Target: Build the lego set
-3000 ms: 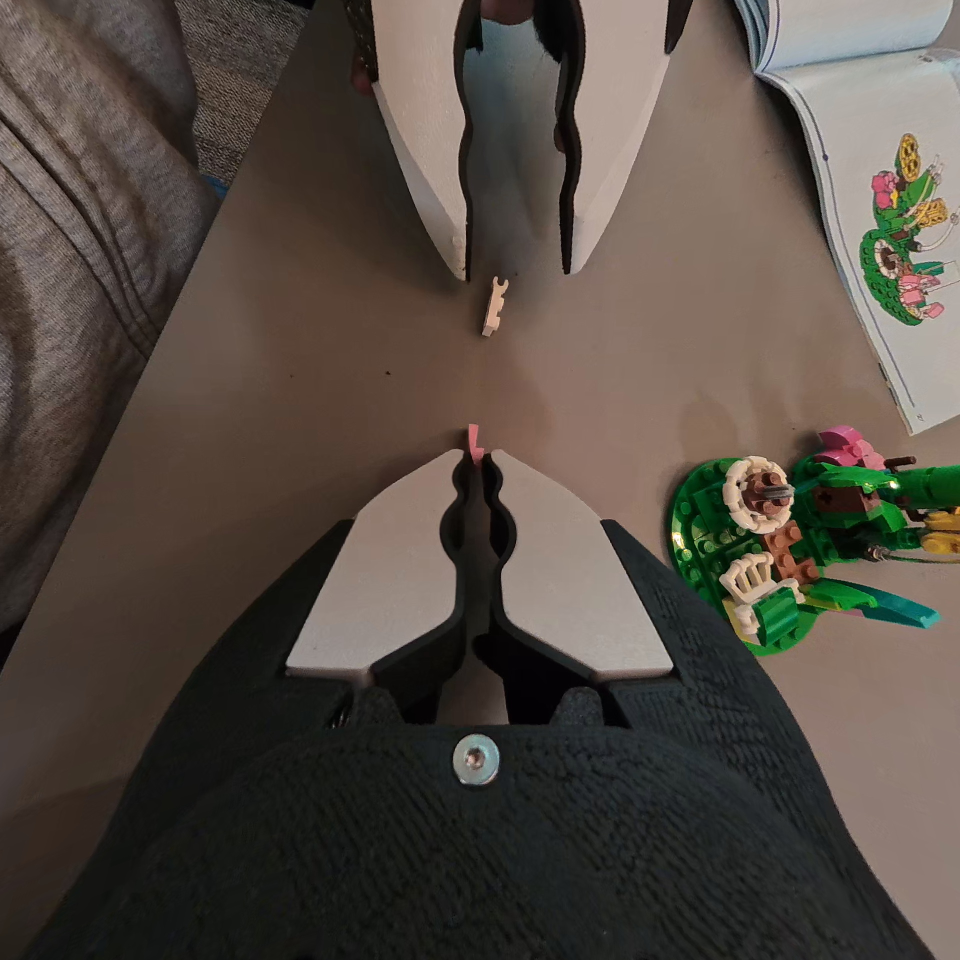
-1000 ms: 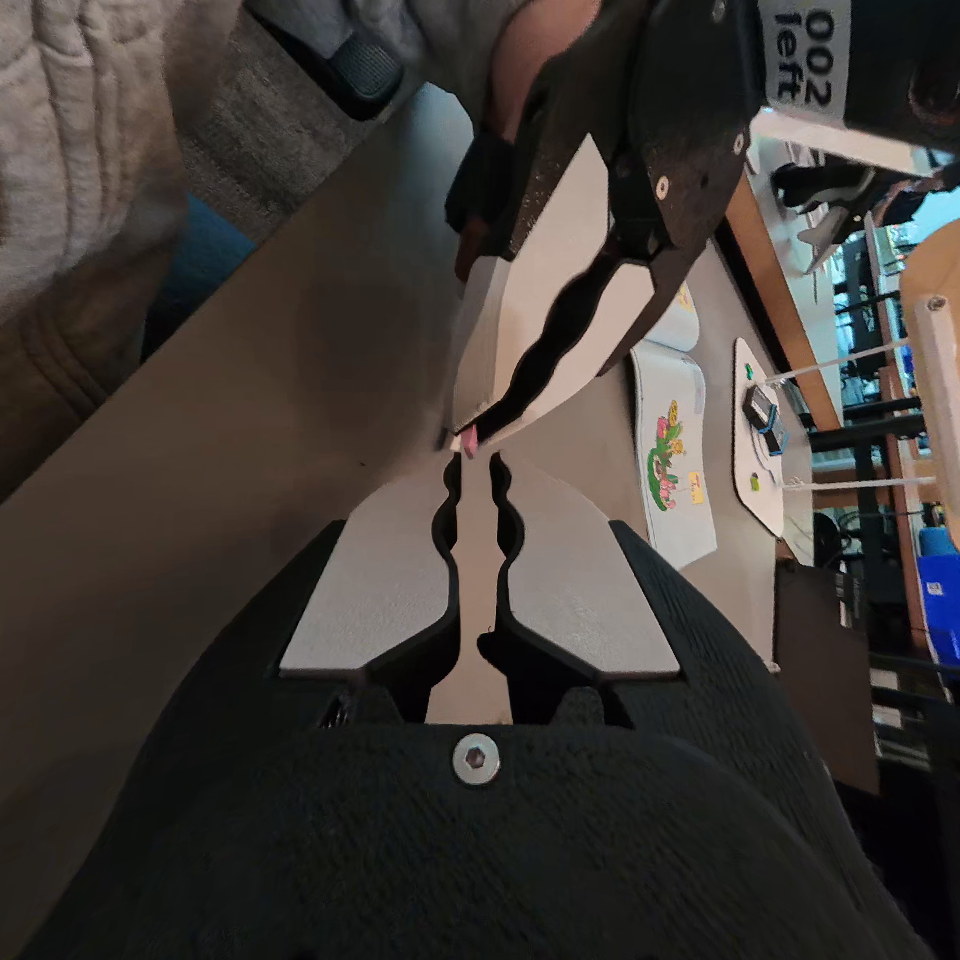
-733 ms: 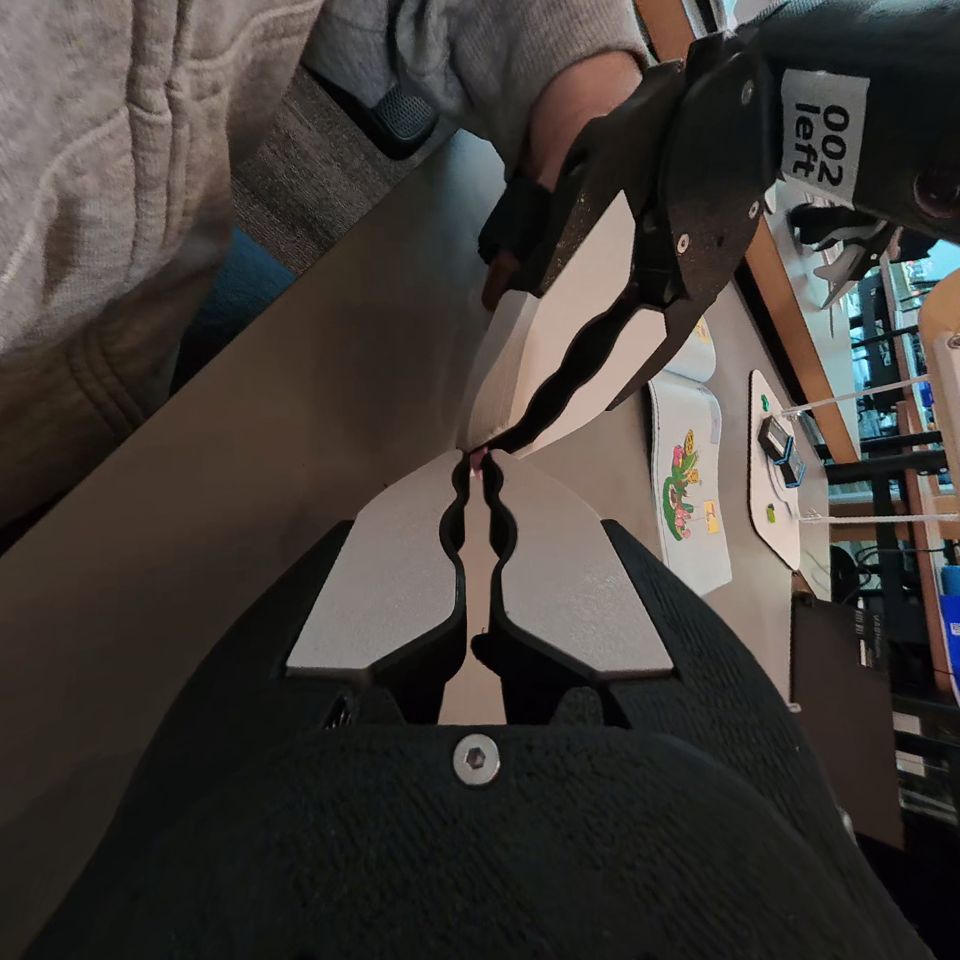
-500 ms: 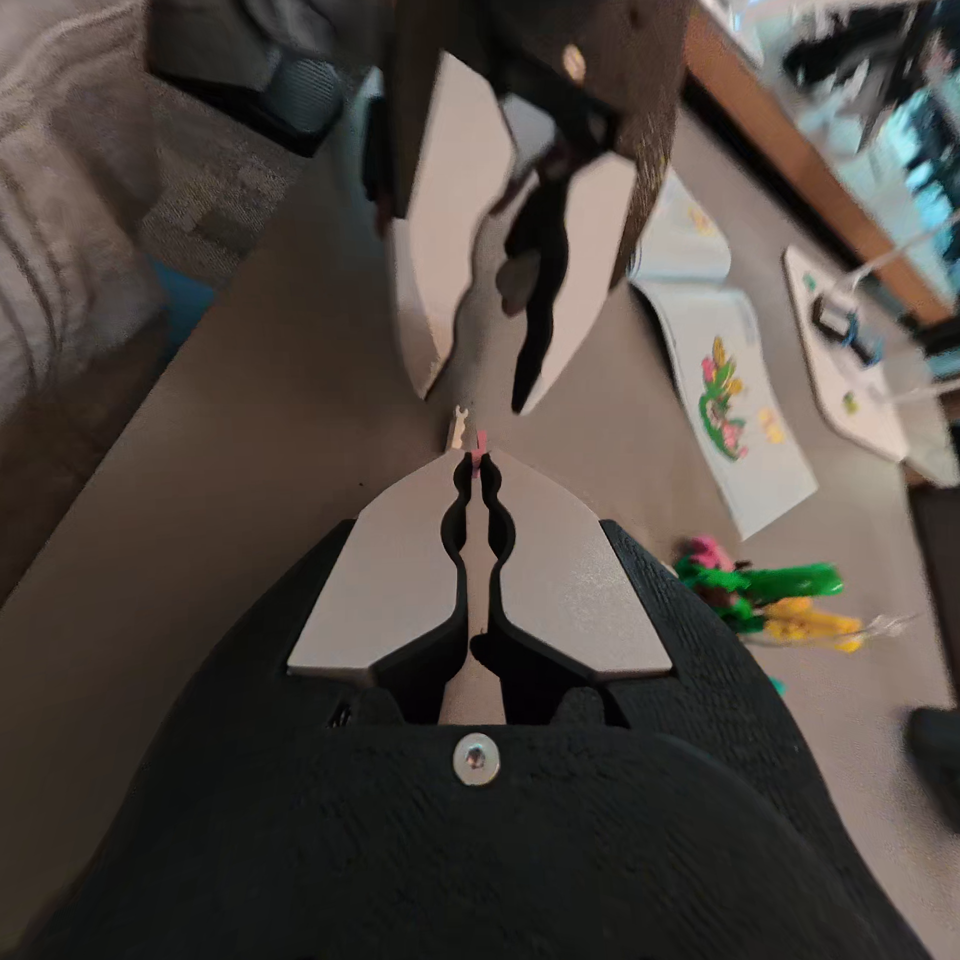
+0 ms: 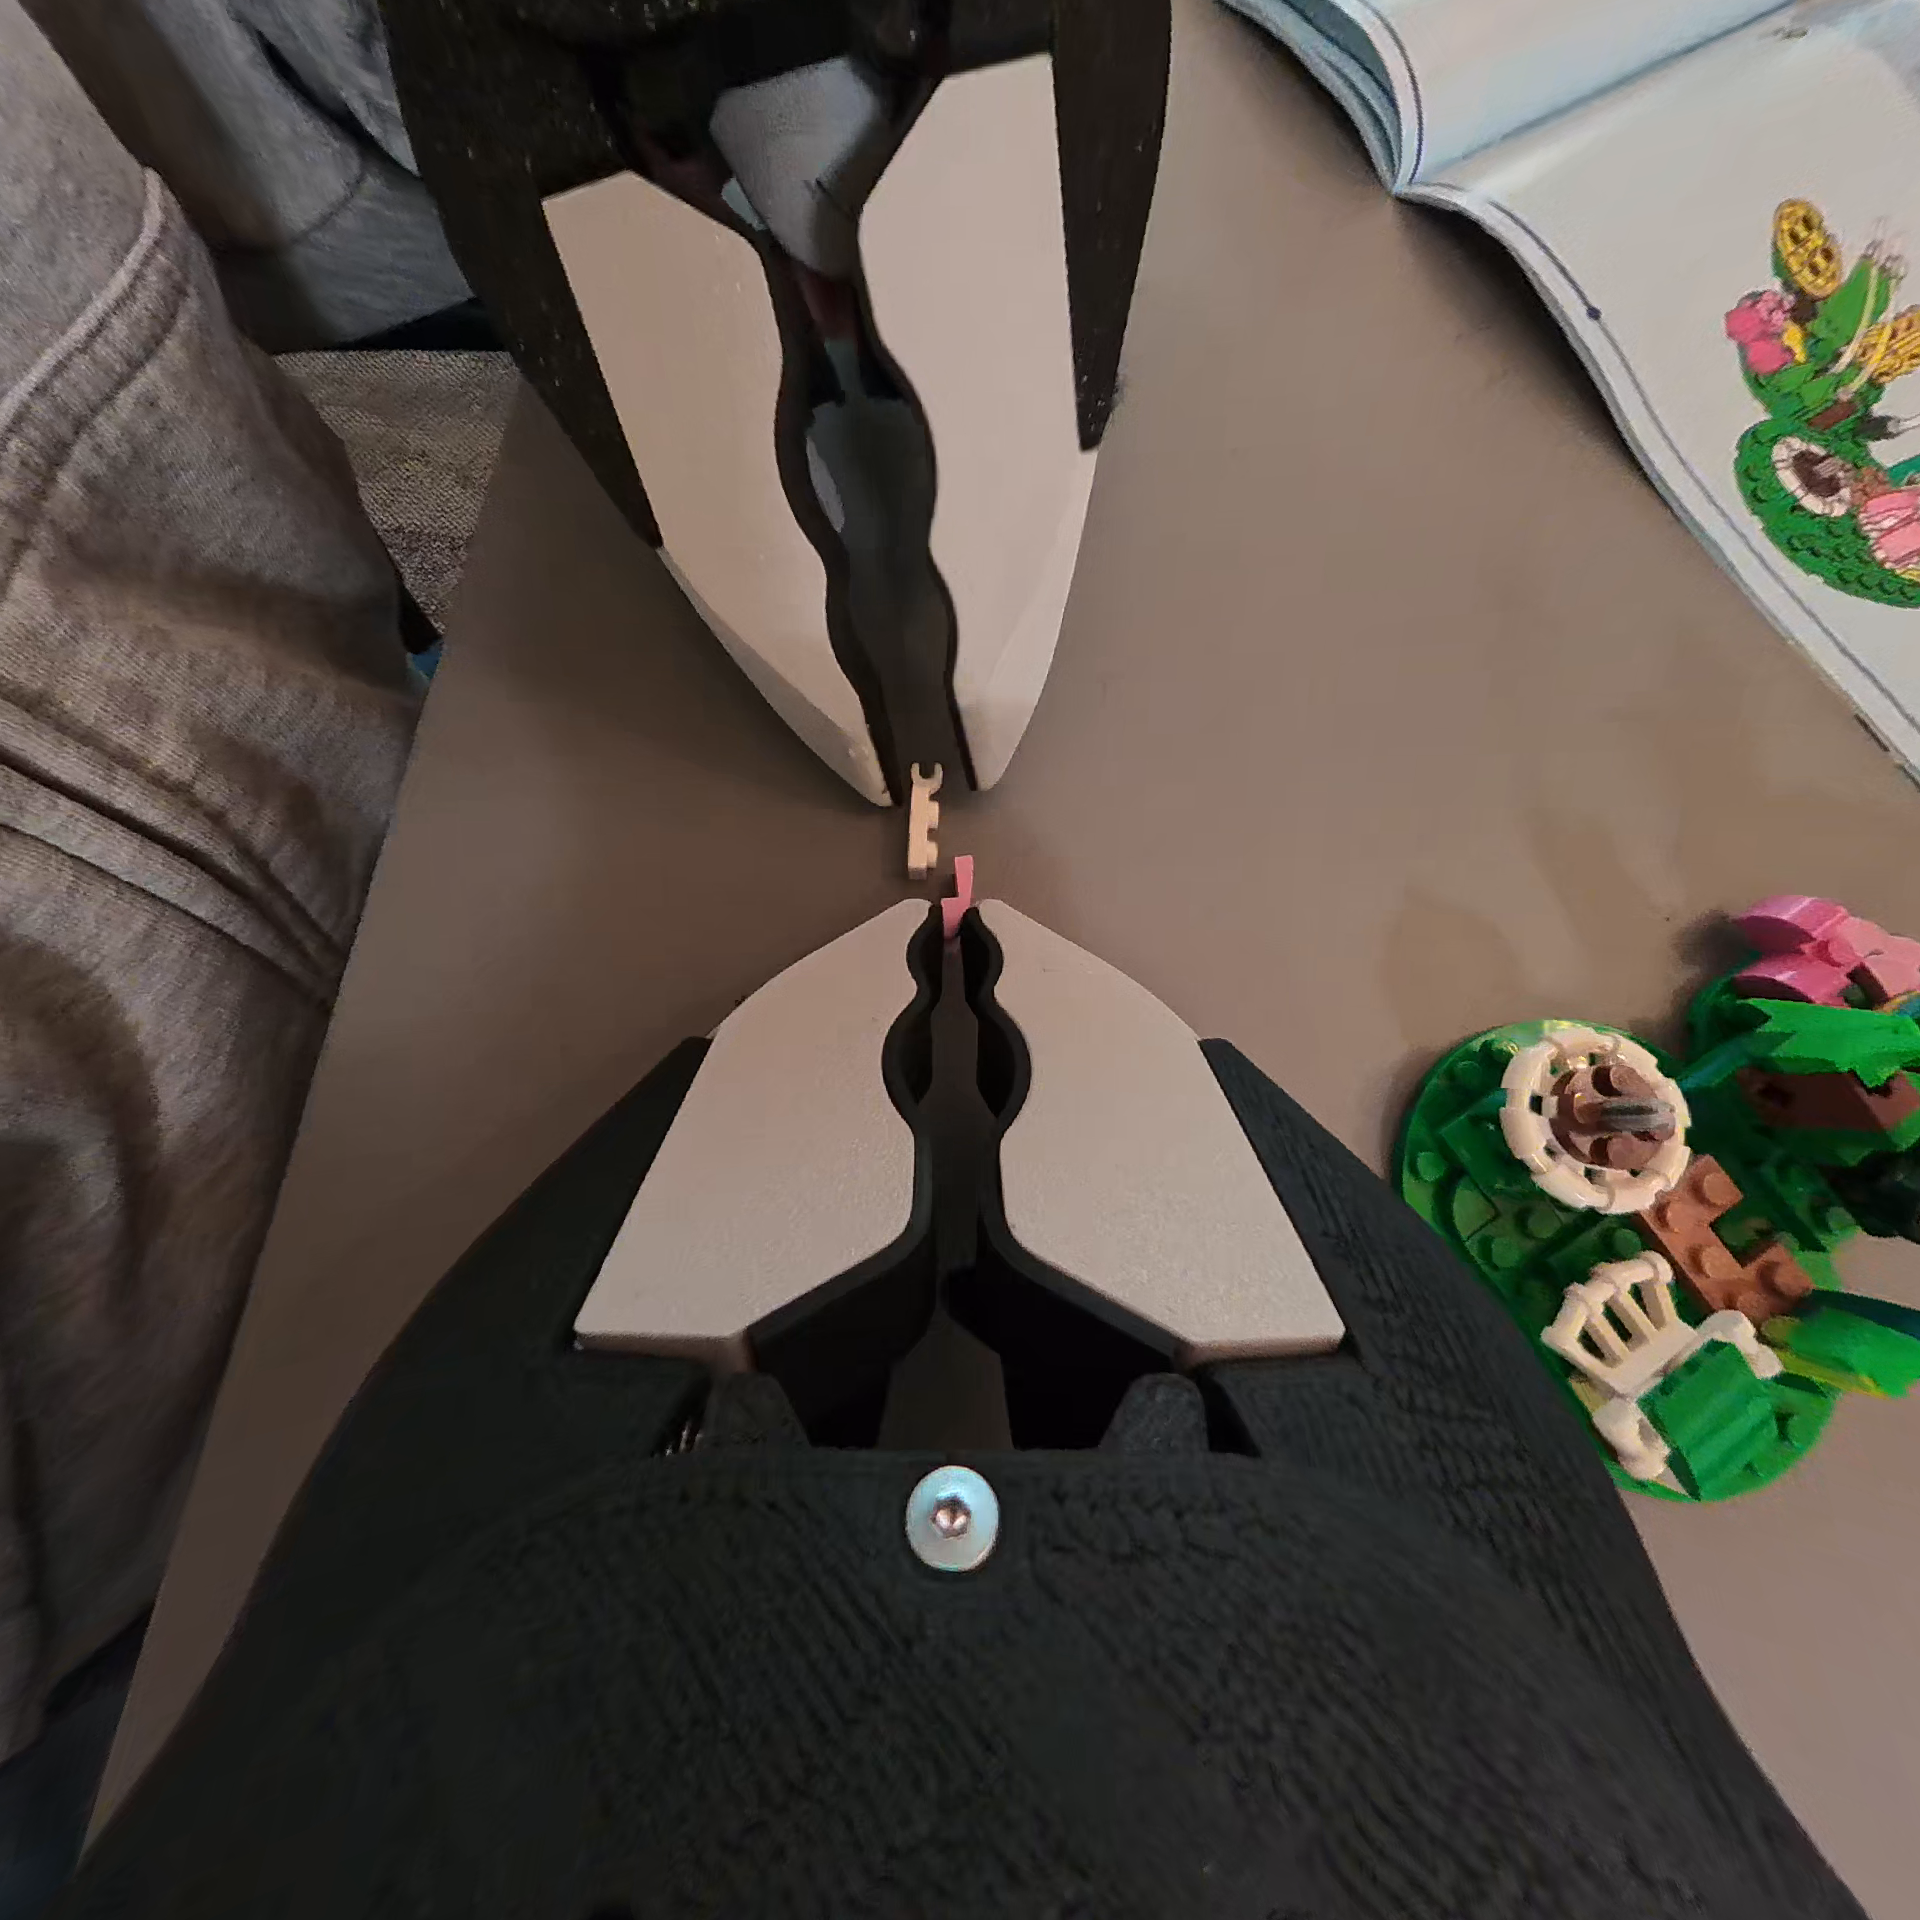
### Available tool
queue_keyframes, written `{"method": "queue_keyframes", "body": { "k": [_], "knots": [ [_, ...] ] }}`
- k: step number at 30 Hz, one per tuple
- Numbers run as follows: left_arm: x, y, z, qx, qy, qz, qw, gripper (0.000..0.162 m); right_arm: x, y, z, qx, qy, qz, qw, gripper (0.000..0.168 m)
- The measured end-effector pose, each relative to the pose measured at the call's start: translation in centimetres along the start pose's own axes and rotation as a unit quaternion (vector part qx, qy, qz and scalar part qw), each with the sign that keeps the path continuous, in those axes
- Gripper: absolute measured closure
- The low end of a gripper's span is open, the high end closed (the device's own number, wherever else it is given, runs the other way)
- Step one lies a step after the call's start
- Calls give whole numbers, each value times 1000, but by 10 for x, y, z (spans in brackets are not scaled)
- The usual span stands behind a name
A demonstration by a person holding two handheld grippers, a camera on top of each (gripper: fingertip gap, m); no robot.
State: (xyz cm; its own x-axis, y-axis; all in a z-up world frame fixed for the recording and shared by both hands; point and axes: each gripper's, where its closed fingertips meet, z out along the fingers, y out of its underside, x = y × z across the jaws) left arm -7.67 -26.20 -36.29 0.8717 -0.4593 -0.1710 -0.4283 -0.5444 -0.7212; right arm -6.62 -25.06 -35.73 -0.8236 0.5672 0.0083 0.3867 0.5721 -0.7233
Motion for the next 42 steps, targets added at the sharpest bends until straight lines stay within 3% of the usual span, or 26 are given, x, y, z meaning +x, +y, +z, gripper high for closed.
{"method": "queue_keyframes", "body": {
  "k": [1,10,22,42],
  "knots": [
    [0,0,0,-1,2,1,1000,151,0,-1,0,0,-2,1,1000,166],
    [1,0,1,-4,4,14,1000,157,1,1,4,-10,-4,-8,1000,165],
    [1,0,0,-19,-17,20,999,157,-6,1,1,-10,-27,-8,1000,144],
    [-6,-1,1,-39,-55,21,998,157,0,-5,8,-17,-5,-21,1000,149]
  ]
}}
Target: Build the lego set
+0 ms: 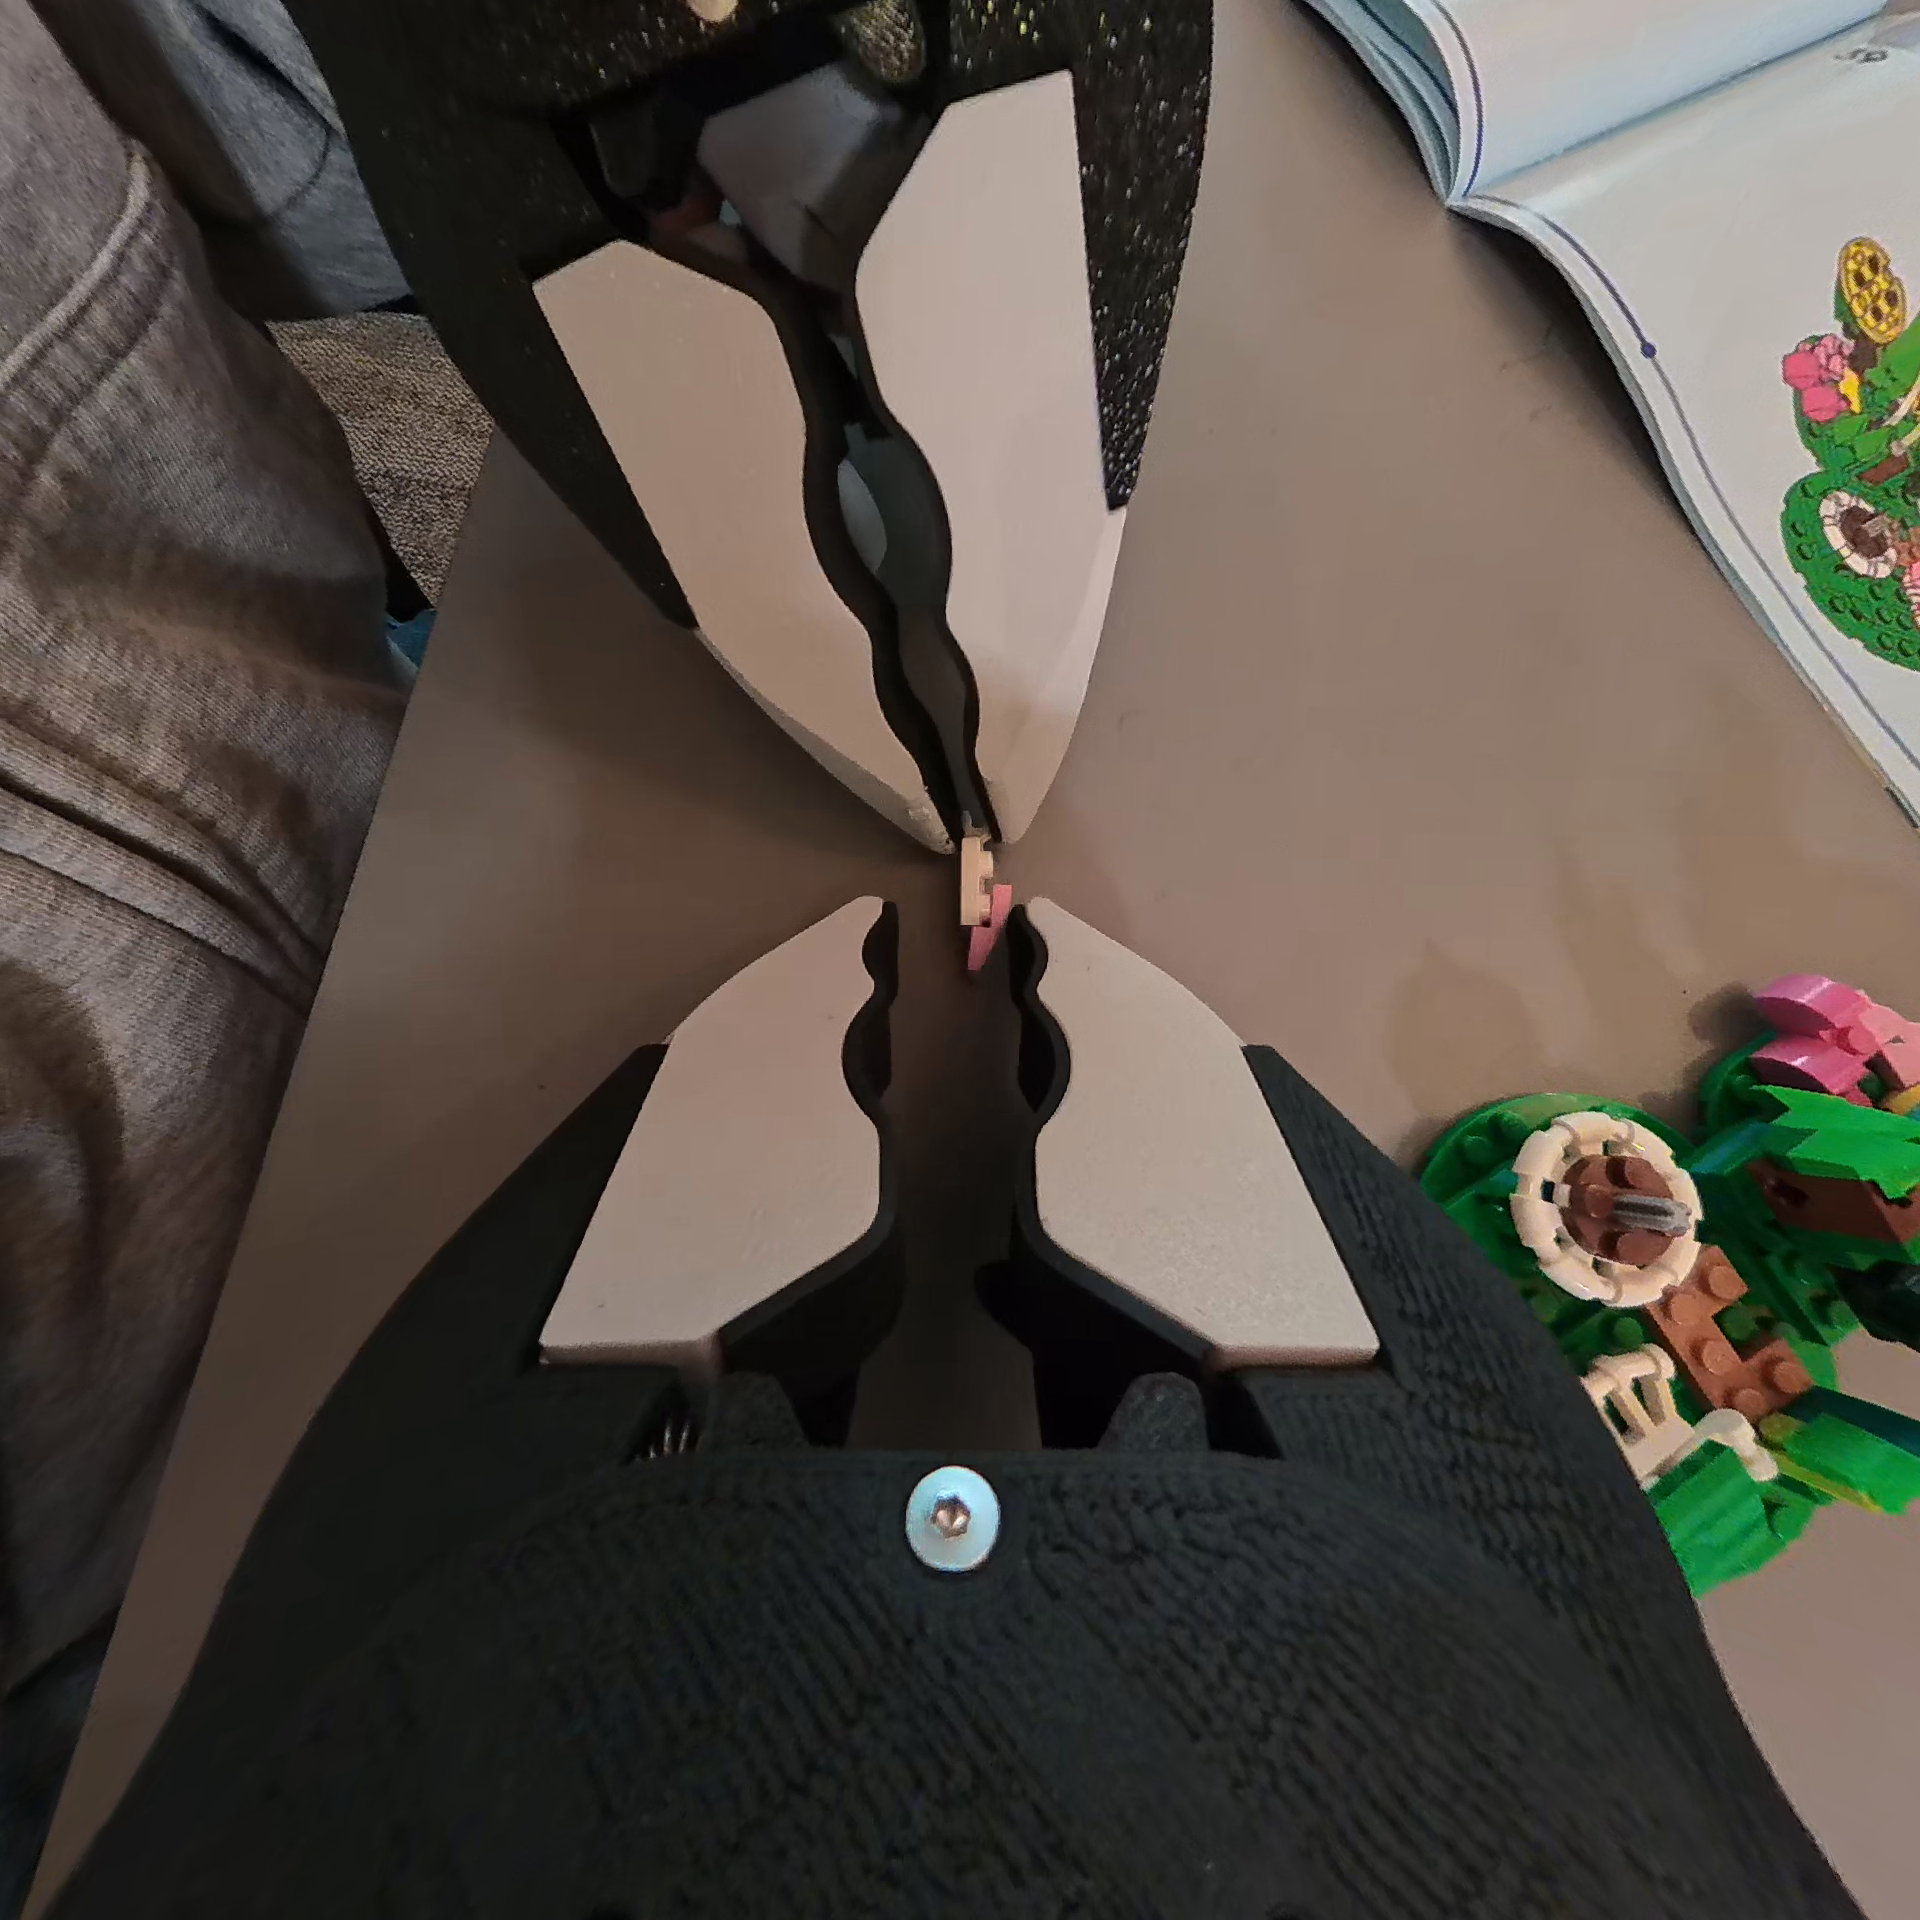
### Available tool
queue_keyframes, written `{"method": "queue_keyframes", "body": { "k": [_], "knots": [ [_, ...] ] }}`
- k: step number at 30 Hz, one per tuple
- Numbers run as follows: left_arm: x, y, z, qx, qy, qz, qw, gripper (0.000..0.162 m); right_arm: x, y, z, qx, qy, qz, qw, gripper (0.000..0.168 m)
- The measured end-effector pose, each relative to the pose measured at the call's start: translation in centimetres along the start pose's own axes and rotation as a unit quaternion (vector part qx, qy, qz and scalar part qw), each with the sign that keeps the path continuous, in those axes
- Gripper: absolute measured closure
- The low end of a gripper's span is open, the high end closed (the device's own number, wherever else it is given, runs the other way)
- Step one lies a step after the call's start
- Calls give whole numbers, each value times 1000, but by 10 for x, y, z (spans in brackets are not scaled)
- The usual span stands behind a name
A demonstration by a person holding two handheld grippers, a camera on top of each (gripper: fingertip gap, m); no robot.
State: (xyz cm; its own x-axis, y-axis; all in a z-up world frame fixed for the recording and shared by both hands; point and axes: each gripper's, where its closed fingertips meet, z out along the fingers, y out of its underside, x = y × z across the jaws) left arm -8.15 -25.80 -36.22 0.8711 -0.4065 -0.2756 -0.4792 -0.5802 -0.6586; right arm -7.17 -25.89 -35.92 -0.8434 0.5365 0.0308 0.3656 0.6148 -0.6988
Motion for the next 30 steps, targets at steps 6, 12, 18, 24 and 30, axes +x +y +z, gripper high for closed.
{"method": "queue_keyframes", "body": {
  "k": [6,12,18,24,30],
  "knots": [
    [0,0,1,2,2,1,1000,157,1,-1,1,-3,3,1,1000,150],
    [-2,0,2,3,-1,-3,1000,157,3,-1,1,-4,7,8,1000,151],
    [-4,0,3,6,-10,-16,1000,157,6,0,1,-4,16,17,1000,152],
    [-4,0,3,9,-10,-5,1000,157,10,-1,2,-2,27,21,999,160],
    [-4,-1,4,17,-20,9,1000,157,10,-1,2,0,34,14,999,160]
  ]
}}
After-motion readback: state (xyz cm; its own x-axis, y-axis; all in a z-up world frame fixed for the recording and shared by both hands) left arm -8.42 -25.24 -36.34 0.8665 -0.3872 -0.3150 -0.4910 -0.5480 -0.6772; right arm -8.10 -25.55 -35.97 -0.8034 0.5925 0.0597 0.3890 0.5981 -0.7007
